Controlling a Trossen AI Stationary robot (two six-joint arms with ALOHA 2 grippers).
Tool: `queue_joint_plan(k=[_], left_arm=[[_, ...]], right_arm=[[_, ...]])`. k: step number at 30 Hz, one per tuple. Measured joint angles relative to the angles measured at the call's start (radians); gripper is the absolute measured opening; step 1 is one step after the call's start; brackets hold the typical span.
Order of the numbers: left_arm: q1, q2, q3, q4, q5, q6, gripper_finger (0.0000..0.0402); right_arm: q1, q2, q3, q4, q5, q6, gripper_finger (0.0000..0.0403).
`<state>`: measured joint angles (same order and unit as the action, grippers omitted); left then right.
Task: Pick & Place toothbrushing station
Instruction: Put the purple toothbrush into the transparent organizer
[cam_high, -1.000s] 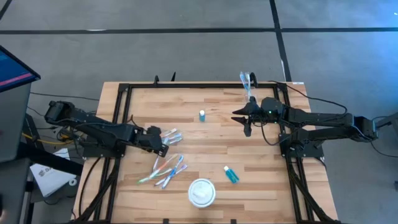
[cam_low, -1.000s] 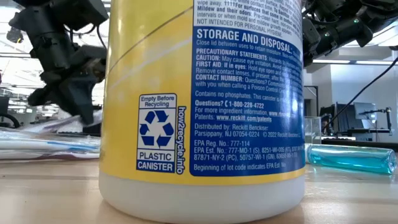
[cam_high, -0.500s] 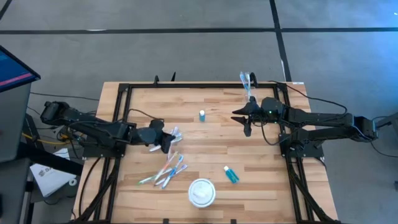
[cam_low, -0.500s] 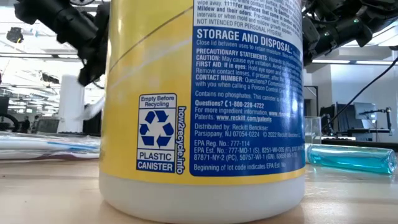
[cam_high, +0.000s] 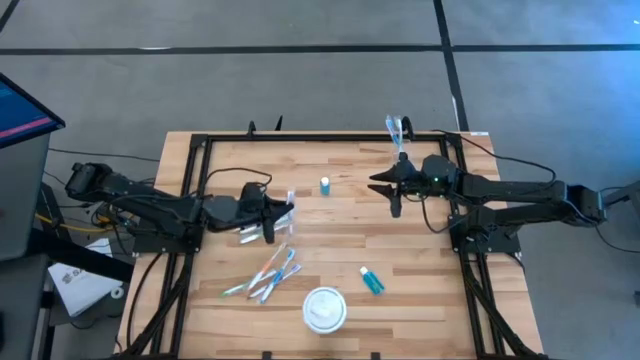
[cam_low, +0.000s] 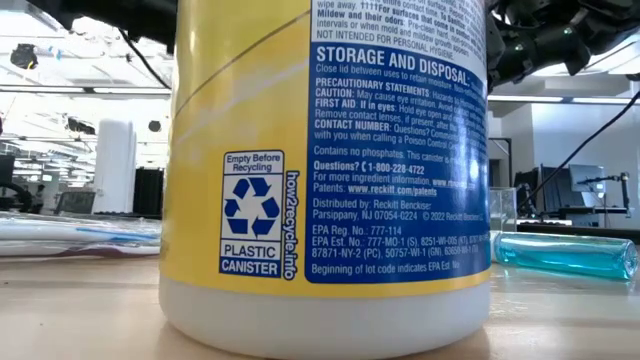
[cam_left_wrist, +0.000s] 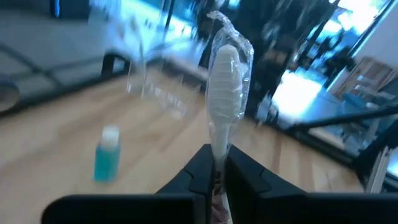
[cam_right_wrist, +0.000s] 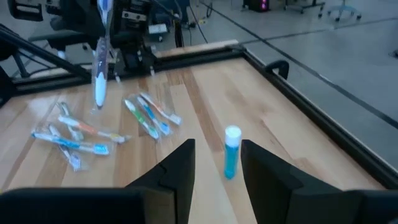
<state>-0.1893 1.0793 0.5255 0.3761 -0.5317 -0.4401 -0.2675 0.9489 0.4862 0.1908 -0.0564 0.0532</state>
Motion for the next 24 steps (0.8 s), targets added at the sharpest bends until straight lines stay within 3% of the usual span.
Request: queue_joint_plan(k=[10,15,24], left_arm=[[0.048,0.129,0.0,0.324,0.011,0.17,0.0024],[0.087,0.214,0.001,0.507,0.109,0.223,0.001],[0.136,0.379,0.136,0.526,0.18,0.239,0.0016]], right_arm=[[0.025,0.143,0.001,0.225,-0.085,0.0,0.012],[0.024,0.169,0.001,0.279,-0.104,0.0,0.012],[0.025,0.169,0.001,0.299,-0.119,0.0,0.012]])
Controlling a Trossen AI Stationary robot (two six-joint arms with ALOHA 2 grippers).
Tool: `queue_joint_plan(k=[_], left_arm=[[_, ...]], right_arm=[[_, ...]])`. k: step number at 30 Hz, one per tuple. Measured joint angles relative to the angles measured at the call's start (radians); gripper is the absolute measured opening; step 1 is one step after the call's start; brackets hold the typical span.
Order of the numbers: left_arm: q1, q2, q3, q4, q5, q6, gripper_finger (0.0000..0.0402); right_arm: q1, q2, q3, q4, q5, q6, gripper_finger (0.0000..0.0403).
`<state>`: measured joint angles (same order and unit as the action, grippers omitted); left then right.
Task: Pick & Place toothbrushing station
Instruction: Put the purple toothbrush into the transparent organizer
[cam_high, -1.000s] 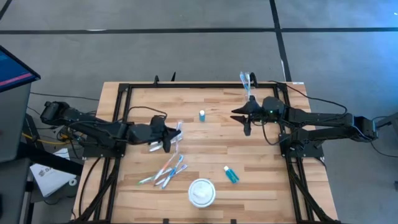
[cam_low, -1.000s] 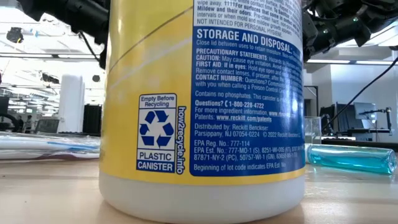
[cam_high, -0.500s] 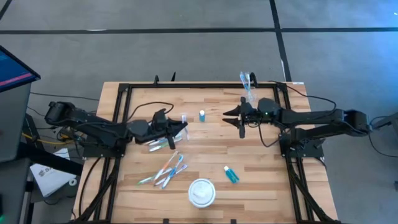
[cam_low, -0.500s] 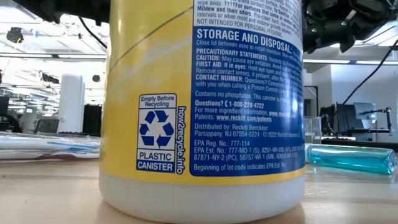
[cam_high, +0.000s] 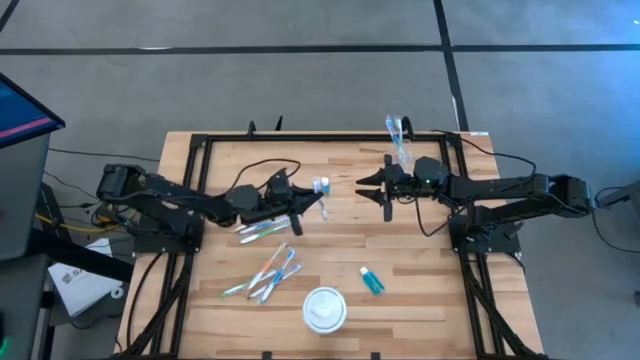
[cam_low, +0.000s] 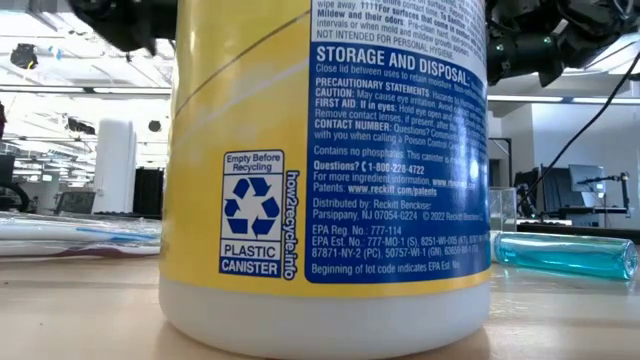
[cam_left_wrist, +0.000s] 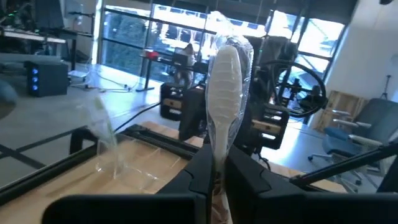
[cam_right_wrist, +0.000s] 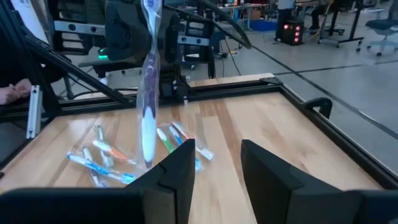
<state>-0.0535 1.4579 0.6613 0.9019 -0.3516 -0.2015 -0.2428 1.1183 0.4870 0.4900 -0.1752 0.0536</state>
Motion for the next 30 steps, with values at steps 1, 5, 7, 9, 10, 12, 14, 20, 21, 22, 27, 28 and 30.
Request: queue_joint_plan(k=[1,5,7,9,10,12,14,20,21,22,27,28,30], left_arm=[[0.004,0.021,0.022,0.003,0.018,0.011,0.0014],[0.015,0.093,0.094,0.001,0.049,0.022,0.0014],[0.021,0.12,0.12,-0.001,0.051,0.022,0.0018],[0.027,0.148,0.147,0.0,0.052,0.026,0.002],[0.031,0.161,0.16,0.001,0.052,0.036,0.0019],[0.034,0.189,0.184,0.0,0.052,0.046,0.0016],[0.034,0.215,0.208,-0.001,0.051,0.049,0.0013],[0.034,0.276,0.271,-0.001,0.052,0.074,0.0017],[0.034,0.278,0.275,-0.001,0.051,0.08,0.0017],[0.033,0.278,0.277,-0.001,0.051,0.09,0.0017],[0.034,0.278,0.279,0.002,0.049,0.101,0.0014],[0.036,0.278,0.28,0.003,0.049,0.101,0.0015],[0.039,0.28,0.281,0.003,0.049,0.101,0.0015]], right_arm=[[0.0,0.0,0.0,0.0,-0.01,0.002,0.012],[0.0,0.0,0.0,0.012,-0.031,0.019,0.012],[0.0,0.0,0.0,0.02,-0.052,0.019,0.012],[0.0,0.0,0.0,0.023,-0.075,0.019,0.012],[0.0,0.0,0.0,0.022,-0.085,0.019,0.012],[0.0,0.0,0.0,0.022,-0.088,0.019,0.012],[0.0,0.0,0.0,0.022,-0.091,0.019,0.012],[0.0,0.0,0.0,0.023,-0.118,0.026,0.012],[0.001,0.0,0.0,0.023,-0.13,0.026,0.012],[0.004,0.0,0.0,0.024,-0.14,0.026,0.012],[0.017,0.0,0.0,0.046,-0.142,0.026,0.012],[0.02,0.0,0.0,0.053,-0.142,0.026,0.012],[0.021,0.0,0.0,0.061,-0.142,0.026,0.012]])
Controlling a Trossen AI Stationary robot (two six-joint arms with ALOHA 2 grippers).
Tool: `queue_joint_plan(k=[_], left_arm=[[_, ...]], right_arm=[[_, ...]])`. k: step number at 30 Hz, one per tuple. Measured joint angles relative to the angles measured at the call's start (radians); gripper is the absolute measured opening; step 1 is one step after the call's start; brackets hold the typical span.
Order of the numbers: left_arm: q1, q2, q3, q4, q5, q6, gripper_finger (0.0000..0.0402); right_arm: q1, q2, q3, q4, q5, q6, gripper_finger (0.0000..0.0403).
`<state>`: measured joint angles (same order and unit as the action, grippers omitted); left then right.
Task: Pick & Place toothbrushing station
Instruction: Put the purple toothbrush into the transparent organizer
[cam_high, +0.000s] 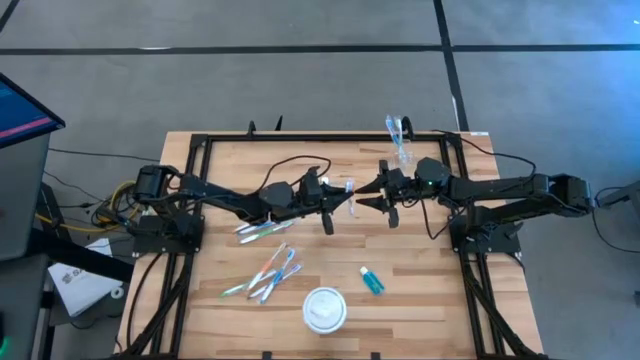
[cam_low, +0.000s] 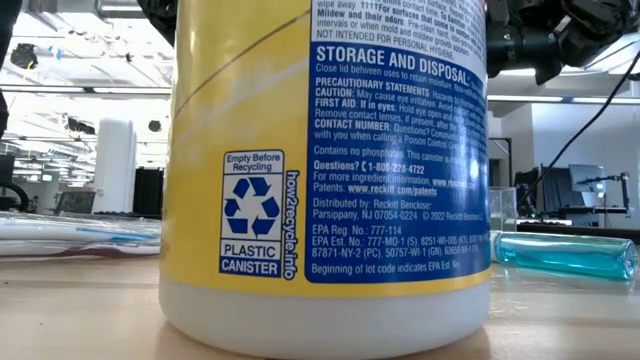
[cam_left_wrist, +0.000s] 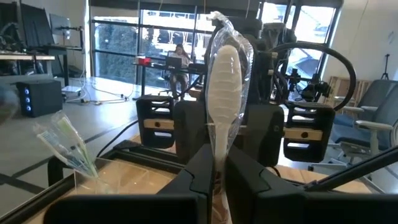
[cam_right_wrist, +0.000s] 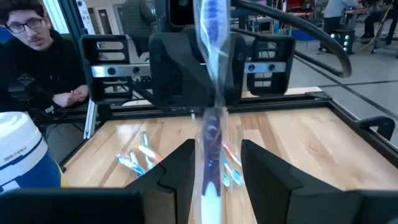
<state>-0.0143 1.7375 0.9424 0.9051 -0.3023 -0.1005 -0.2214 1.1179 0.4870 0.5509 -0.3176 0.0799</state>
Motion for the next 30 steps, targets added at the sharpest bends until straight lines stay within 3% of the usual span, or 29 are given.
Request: queue_joint_plan(k=[16,21,30], left_arm=[[0.0,0.005,0.0,0.004,0.0,0.0,0.0016],[0.0,0.005,0.0,0.009,0.0,0.0,0.0015],[0.0,0.005,-0.002,0.0,0.003,0.0,0.0016]], right_arm=[[0.013,0.002,0.0,0.017,0.011,0.0,0.012],[0.025,0.076,0.005,0.091,0.01,0.0,0.012],[0.037,0.148,0.087,0.051,0.004,0.0,0.012]])
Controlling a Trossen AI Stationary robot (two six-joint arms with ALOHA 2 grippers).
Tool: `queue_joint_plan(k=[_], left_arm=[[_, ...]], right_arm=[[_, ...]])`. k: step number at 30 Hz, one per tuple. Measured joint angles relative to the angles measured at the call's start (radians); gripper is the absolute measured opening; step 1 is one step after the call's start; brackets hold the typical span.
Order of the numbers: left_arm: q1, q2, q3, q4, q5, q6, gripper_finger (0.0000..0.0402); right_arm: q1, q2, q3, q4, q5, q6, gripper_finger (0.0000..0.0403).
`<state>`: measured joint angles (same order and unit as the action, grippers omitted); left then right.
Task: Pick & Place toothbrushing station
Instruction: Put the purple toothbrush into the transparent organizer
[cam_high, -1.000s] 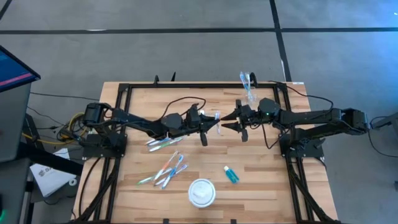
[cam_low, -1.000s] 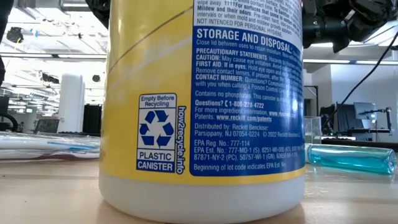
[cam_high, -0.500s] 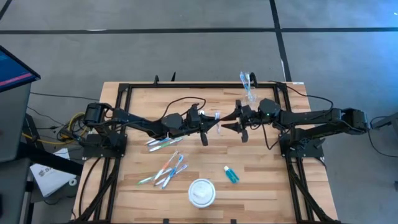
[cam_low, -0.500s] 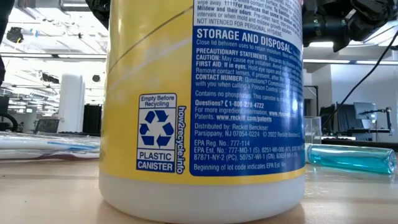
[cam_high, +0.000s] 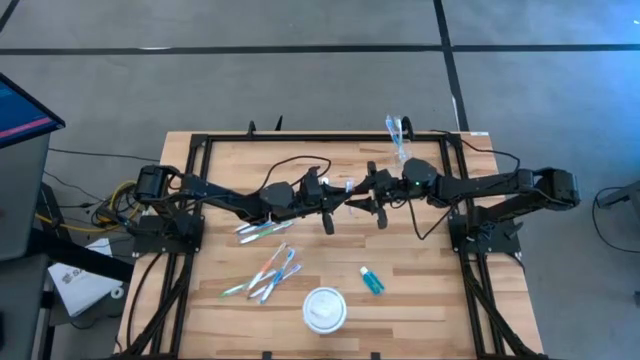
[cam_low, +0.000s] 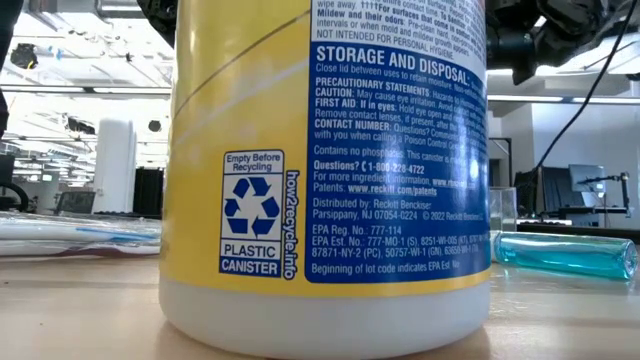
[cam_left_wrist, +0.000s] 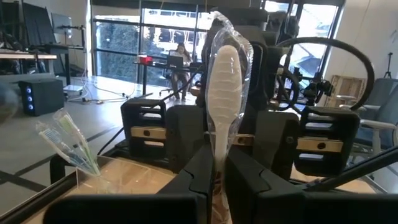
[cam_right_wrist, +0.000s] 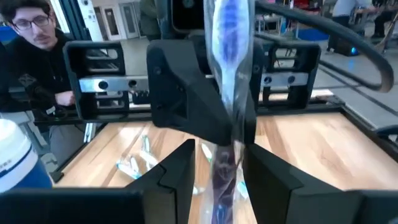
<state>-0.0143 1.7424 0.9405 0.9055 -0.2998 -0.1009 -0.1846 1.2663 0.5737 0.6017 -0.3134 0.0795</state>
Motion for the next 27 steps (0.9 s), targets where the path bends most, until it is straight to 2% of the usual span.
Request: queue_joint_plan(k=[7,14,22,27], left_arm=[[0.0,0.0,0.0,-0.001,0.0,0.0,0.0017],[-0.007,0.0,0.0,-0.001,0.0,0.053,0.0024],[-0.007,-0.008,-0.002,-0.007,-0.008,0.045,0.005],[-0.007,-0.081,-0.024,-0.032,-0.01,0.045,0.0069]], right_arm=[[0.001,-0.003,0.002,-0.013,0.0,0.0,0.0109],[0.001,-0.002,0.002,-0.018,0.0,-0.024,0.0027],[0.001,-0.002,0.002,-0.018,0.002,-0.029,0.0027],[-0.011,-0.009,0.003,-0.018,0.003,-0.036,0.0027]])
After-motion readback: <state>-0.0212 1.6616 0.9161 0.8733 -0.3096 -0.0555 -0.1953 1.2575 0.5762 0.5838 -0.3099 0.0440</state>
